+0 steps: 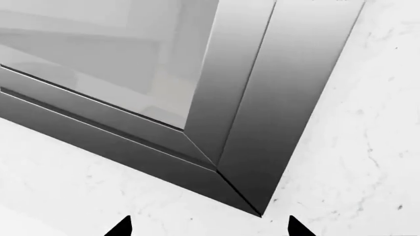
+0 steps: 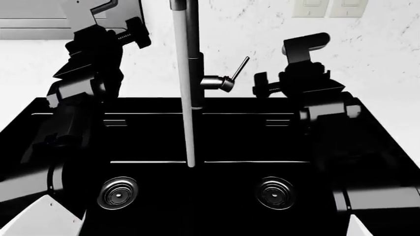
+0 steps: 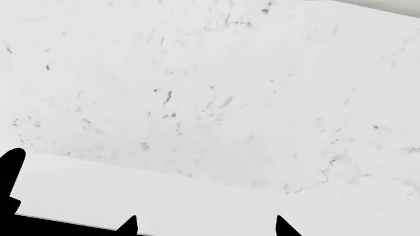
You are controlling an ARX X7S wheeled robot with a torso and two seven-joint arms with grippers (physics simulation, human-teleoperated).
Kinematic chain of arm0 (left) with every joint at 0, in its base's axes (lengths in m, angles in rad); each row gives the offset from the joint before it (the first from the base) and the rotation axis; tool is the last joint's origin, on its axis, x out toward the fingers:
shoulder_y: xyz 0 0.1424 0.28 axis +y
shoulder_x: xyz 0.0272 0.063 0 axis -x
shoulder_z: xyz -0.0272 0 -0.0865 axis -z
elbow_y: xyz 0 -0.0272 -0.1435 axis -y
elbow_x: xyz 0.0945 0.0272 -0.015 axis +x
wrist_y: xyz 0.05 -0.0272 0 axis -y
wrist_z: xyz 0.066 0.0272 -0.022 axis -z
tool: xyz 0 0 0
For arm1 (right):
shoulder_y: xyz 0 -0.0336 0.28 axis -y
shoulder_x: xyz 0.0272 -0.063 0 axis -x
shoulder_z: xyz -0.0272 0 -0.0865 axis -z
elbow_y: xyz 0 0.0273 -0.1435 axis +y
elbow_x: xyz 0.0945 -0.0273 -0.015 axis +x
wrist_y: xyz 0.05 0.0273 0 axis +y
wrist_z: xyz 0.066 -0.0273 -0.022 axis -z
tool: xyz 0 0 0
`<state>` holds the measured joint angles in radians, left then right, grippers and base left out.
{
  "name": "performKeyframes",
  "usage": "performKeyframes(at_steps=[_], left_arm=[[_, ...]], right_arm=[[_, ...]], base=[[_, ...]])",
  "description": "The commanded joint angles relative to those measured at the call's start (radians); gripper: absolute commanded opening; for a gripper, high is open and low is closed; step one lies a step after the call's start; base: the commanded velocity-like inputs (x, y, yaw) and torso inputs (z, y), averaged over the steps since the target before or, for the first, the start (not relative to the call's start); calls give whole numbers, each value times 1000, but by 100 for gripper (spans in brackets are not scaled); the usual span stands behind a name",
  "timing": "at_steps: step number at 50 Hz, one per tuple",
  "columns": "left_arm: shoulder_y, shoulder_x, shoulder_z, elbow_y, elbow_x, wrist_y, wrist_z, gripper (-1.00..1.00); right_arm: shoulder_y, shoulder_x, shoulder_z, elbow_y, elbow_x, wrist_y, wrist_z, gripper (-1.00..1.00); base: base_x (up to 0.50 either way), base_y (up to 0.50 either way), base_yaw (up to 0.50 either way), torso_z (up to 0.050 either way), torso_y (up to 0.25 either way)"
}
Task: Pick the bell peppers and zucchinis from the sink and place them in one bowl. Place the pomegranate in the other bowl. Then turn off the sink faucet.
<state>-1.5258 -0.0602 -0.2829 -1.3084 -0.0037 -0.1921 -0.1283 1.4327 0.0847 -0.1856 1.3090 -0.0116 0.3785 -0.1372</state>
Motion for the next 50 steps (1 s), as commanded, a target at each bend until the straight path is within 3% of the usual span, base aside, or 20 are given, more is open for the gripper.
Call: performKeyframes(at_steps=[1,13,50], left_arm=[[1,-2,12,1,5,10,22,100],[-1,-2,21,0,2,-5,33,100],[8,-24,-36,0,-10,1,49,100]], right_arm=[[-10,-9,-36,0,9,-40,-8,100],[-3,-13,-38,0,13,-84,-11,100],[-9,-64,-70,0,19,-106,-60,100]], base=[[0,0,0,0,0],[0,0,0,0,-229],[0,0,0,0,0]])
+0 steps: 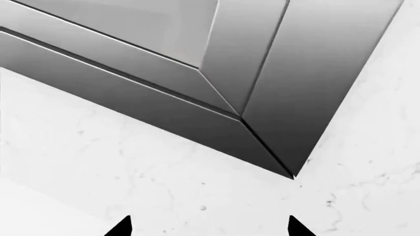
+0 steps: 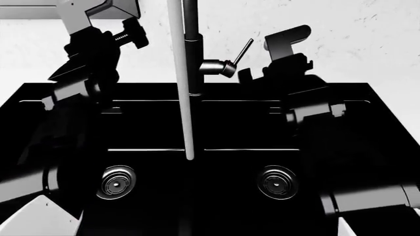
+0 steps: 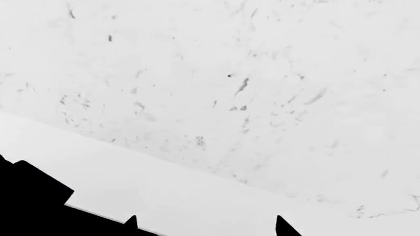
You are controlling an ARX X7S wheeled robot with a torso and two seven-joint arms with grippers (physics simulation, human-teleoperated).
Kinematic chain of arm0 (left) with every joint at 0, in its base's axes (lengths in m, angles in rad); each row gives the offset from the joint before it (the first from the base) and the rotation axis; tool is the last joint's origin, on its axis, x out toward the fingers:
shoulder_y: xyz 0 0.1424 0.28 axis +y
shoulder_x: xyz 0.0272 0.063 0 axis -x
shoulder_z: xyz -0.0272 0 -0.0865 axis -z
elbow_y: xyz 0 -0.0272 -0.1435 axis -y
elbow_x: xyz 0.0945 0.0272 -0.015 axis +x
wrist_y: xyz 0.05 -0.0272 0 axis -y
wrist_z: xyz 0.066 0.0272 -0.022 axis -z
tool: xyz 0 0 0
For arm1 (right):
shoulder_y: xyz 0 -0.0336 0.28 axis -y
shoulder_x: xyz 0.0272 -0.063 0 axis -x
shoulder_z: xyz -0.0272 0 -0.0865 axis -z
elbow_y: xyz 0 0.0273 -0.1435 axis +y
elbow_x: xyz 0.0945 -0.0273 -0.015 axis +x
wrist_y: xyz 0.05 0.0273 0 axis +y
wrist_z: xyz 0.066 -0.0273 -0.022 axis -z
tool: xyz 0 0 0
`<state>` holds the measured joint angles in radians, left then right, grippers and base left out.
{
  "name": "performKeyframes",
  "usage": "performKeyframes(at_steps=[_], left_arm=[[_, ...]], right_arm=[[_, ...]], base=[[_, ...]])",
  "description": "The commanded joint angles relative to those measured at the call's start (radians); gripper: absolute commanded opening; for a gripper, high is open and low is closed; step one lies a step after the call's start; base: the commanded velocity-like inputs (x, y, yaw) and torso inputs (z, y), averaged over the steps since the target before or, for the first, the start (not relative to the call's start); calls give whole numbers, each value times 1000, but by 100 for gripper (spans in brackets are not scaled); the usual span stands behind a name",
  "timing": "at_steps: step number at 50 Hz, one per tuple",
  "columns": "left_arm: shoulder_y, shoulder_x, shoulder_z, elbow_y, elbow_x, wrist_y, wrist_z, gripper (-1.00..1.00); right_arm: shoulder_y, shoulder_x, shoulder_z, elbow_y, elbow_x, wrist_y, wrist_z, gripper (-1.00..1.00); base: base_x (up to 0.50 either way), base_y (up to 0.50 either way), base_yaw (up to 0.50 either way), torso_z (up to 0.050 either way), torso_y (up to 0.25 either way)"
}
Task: Pick the bell peppers and zucchinis from the sink and place them in one bowl. Place the pomegranate in the other bowl. Then turn off the sink faucet.
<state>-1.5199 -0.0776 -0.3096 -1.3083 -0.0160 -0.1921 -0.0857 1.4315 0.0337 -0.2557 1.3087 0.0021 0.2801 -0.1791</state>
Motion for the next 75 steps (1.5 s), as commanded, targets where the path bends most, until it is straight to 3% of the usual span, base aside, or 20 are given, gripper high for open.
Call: performKeyframes(at_steps=[1,20,42,47,60,66,75], left_arm=[[2,-6,-10,0,3,1,7,100],[5,-18,-25,0,4,-2,19,100],[9,-20,-36,0,9,0,22,100],[7,-19,-38,0,9,-1,22,100],[10,-21,-48,0,8,-1,22,100],[14,-21,-50,1,9,1,21,100],[9,-19,-49,0,11,0,21,100]], right_arm=[[-9,-14,2,0,6,-10,-21,100],[-5,-32,-27,0,34,-53,-28,100],[9,-34,-282,0,291,-101,-46,100],[29,-34,-432,0,433,-137,-46,100],[75,-34,-1054,-3,1015,-271,-45,100],[75,-34,-1138,-2,1097,-289,-45,100],[77,-34,-1129,0,1095,-288,-44,100]], base=[[0,0,0,0,0],[0,0,0,0,0],[0,0,0,0,0],[0,1,2,0,0],[0,3,6,0,0],[0,3,8,0,3],[0,4,8,0,2]])
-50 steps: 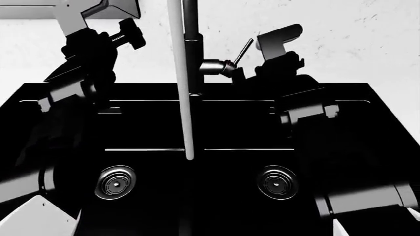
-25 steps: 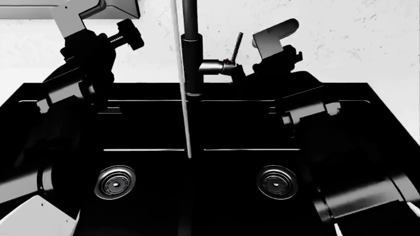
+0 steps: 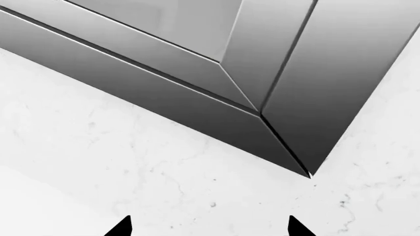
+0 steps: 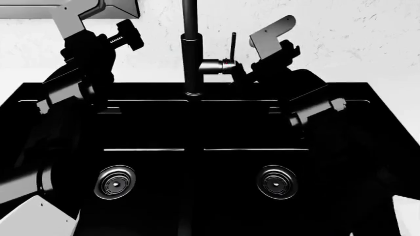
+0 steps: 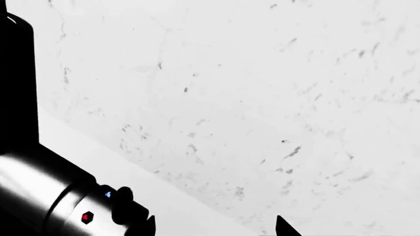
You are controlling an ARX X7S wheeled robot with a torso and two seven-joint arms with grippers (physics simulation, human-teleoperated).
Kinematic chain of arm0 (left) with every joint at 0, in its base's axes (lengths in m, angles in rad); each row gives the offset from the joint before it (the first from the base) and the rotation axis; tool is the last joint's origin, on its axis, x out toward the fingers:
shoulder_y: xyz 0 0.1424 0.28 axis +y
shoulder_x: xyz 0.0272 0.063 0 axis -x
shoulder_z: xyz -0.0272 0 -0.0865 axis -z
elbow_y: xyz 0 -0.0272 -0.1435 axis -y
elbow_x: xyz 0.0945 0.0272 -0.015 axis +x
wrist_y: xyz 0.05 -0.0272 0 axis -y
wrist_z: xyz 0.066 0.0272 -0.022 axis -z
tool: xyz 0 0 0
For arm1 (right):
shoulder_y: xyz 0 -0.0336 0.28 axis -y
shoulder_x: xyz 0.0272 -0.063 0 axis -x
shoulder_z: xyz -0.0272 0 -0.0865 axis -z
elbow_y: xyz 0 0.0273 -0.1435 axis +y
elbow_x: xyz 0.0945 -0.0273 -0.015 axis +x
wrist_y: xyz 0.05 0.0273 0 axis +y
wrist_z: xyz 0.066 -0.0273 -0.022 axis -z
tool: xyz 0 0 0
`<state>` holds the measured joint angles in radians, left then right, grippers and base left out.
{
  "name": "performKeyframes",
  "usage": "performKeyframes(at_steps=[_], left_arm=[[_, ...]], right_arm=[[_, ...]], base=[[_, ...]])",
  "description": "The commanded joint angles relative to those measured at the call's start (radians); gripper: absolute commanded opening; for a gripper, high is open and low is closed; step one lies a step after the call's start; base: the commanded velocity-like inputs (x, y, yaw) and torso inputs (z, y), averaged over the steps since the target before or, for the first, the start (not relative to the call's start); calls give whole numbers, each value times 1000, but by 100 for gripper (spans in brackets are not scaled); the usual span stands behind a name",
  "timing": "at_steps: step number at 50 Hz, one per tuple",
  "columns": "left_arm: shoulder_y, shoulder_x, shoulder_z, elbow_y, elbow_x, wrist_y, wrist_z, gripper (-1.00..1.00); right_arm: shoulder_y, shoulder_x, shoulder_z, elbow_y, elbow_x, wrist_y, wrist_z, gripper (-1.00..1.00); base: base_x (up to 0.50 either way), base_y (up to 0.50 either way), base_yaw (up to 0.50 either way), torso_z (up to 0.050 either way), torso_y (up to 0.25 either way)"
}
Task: Pick the bell peppers and zucchinis from the sink and place them in one bowl. Place the pomegranate in the other bowl. Then turn off the sink faucet.
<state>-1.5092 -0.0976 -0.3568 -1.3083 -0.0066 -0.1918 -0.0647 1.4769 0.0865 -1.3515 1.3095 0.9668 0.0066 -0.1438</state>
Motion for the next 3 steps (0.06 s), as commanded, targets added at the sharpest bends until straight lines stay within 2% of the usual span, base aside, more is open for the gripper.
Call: performKeyframes(at_steps=[1,3], left_arm=[[-2,1,-2,0,2,0,0,100],[-3,1,-2,0,2,-1,0,100]], right_arm=[[32,-86,-30,-1,127,-14,-80,100],[32,-86,-25,-1,123,-13,-80,100]], base=[[0,4,8,0,10],[0,4,8,0,0]])
